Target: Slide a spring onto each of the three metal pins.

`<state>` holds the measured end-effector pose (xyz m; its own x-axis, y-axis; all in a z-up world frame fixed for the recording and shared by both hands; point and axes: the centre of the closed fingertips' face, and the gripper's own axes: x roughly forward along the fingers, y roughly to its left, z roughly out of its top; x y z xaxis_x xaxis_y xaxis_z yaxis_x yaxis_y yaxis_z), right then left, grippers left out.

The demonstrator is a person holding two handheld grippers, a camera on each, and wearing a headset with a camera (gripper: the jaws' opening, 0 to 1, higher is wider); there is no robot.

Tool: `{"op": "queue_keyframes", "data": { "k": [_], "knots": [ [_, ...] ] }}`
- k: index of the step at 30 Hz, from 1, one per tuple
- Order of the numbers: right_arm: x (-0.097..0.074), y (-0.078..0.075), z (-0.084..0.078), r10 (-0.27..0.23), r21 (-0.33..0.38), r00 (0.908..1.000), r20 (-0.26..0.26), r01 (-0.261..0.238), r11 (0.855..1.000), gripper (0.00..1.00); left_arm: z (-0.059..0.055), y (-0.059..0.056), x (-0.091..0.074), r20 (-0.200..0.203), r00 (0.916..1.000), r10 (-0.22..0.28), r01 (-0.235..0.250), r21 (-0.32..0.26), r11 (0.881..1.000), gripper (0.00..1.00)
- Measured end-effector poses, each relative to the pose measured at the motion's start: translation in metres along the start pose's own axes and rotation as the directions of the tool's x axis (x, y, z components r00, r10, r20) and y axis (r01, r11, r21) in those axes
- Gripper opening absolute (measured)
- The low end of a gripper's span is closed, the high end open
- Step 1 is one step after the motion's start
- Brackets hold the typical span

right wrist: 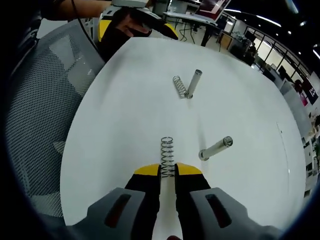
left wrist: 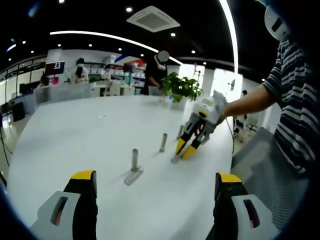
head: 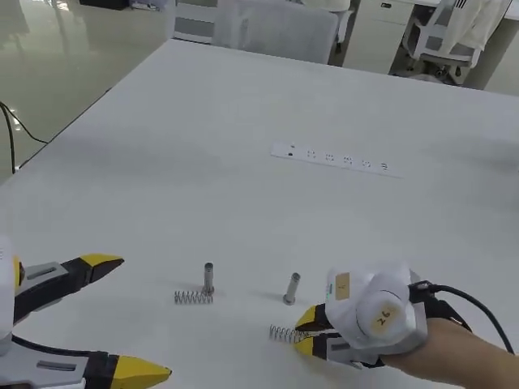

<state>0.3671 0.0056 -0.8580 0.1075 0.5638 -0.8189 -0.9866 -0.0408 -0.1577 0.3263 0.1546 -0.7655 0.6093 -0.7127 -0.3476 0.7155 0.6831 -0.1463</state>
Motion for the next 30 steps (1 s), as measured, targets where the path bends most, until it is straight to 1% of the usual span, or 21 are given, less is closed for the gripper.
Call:
{"op": "queue_keyframes", "data": {
  "k": [2,8,13,19,21,23,27,28,29,30],
  "knots": [
    [-0.005,-0.001,0.004,-0.004,0.016,0.9999,0.017,0.003,1.0,0.08,0.001,-0.003,0.001,-0.001,0.9999,-0.011,0.011,0.004,1.0,0.95],
    [-0.019,-0.002,0.01,-0.017,0.027,0.999,0.042,0.016,1.0,0.08,0.006,-0.013,0.005,-0.002,0.9987,-0.051,0.051,0.015,0.999,0.92],
    [-0.036,-0.002,0.017,-0.027,0.036,0.9971,0.072,0.024,0.999,0.08,0.007,-0.023,0.011,-0.012,0.9957,-0.091,0.092,0.025,0.995,0.89],
    [-0.053,-0.001,0.023,-0.042,0.04,0.9952,0.089,0.039,0.998,0.08,0.01,-0.03,0.018,-0.018,0.9907,-0.135,0.135,0.03,0.99,0.83],
    [-0.058,0.001,0.025,-0.042,0.039,0.9949,0.092,0.039,0.998,0.08,0.012,-0.035,0.022,-0.018,0.9867,-0.162,0.162,0.027,0.986,0.81],
    [-0.061,0.003,0.026,-0.04,0.035,0.9944,0.098,0.036,0.999,0.08,0.014,-0.038,0.025,-0.013,0.9834,-0.181,0.181,0.026,0.983,0.76],
    [-0.064,0.007,0.027,-0.041,0.021,0.9955,0.086,0.04,0.999,0.08,0.014,-0.046,0.035,-0.035,0.9734,-0.226,0.228,0.046,0.973,0.7],
    [-0.063,0.008,0.026,-0.039,0.018,0.9958,0.082,0.037,0.999,0.08,0.014,-0.048,0.037,-0.04,0.9709,-0.236,0.238,0.05,0.97,0.68],
    [-0.063,0.01,0.026,-0.032,0.014,0.9963,0.08,0.031,0.999,0.08,0.012,-0.049,0.039,-0.053,0.9678,-0.246,0.249,0.055,0.967,0.67],
    [-0.063,0.011,0.026,-0.029,0.013,0.9964,0.079,0.029,1.0,0.08,0.013,-0.05,0.042,-0.057,0.9665,-0.25,0.254,0.06,0.965,0.65]
  ]
}}
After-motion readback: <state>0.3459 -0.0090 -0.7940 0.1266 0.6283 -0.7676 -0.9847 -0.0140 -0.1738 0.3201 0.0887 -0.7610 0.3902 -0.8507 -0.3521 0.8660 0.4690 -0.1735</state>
